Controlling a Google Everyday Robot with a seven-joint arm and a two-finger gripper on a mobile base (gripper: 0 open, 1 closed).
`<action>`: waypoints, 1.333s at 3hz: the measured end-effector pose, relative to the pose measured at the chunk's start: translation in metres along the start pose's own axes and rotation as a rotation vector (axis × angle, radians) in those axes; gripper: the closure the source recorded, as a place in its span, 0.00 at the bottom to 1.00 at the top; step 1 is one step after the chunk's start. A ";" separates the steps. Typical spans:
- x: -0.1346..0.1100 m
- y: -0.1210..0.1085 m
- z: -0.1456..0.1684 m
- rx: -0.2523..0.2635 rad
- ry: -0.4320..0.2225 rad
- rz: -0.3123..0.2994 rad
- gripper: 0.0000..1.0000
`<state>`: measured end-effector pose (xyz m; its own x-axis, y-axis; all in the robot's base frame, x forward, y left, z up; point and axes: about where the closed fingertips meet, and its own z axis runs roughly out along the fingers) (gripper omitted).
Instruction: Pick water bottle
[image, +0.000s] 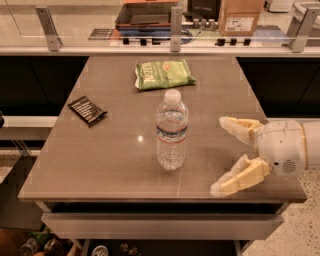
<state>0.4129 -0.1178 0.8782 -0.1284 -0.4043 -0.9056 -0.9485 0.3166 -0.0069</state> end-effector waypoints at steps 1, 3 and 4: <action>-0.004 -0.002 0.019 -0.016 -0.047 0.000 0.00; -0.024 -0.007 0.048 -0.028 -0.117 0.031 0.00; -0.034 -0.009 0.061 -0.034 -0.150 0.041 0.00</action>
Offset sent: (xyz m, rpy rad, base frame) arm 0.0265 0.0484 -0.0017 0.1438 0.0130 -0.0008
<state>0.4439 -0.0543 0.8834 -0.1248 -0.2587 -0.9579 -0.9531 0.2995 0.0433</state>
